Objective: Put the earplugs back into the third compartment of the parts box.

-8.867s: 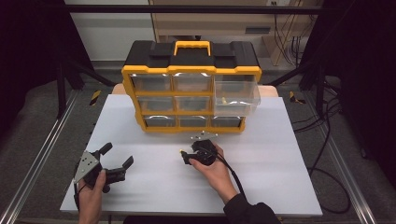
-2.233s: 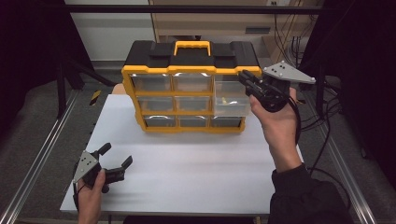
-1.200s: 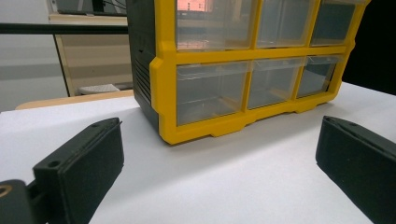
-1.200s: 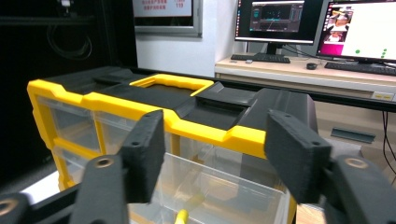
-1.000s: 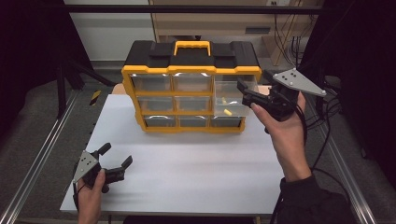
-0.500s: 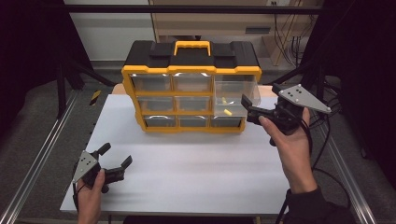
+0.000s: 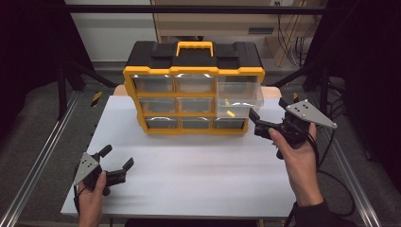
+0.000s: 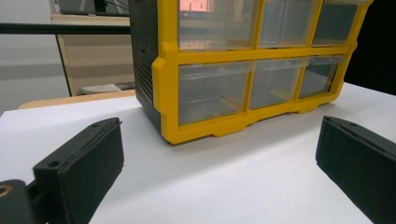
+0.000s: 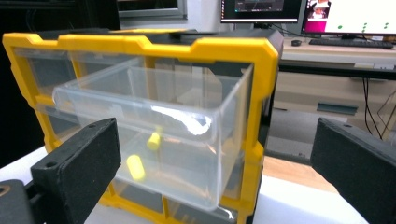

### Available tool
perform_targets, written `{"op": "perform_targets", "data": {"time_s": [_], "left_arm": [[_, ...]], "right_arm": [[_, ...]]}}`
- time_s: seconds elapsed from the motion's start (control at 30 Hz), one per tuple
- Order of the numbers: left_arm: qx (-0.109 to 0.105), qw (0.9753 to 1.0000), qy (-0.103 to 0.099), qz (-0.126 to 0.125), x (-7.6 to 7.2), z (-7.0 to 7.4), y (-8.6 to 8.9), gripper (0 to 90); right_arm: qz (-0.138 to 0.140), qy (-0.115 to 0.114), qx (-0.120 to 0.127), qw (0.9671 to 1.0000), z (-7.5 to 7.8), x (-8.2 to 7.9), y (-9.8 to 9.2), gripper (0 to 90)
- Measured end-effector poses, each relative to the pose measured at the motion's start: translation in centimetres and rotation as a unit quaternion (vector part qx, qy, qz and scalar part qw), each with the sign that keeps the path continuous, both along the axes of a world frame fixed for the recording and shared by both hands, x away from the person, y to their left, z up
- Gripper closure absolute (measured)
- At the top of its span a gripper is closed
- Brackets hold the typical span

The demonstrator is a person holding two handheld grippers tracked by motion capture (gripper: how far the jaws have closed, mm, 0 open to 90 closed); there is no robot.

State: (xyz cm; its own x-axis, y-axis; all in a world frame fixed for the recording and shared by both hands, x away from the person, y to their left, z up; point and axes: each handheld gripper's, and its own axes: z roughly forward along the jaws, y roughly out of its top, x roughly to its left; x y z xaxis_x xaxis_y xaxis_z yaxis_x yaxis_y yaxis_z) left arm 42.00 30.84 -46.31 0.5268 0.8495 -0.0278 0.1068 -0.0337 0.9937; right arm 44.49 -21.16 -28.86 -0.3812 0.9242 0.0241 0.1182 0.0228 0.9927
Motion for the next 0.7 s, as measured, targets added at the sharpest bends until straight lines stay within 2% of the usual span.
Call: {"op": "perform_targets", "data": {"time_s": [0.43,0.7], "left_arm": [[-0.001,1.0000,0.000,0.001,0.0,0.0,0.0,0.8],[-0.002,1.0000,0.000,0.001,0.0,0.0,0.0,0.8]], "right_arm": [[-0.007,0.010,0.000,0.9999,-2.2,-0.5,-0.6,2.9],[-0.001,0.013,0.005,0.9999,-3.5,-0.7,-0.6,2.4]]}}
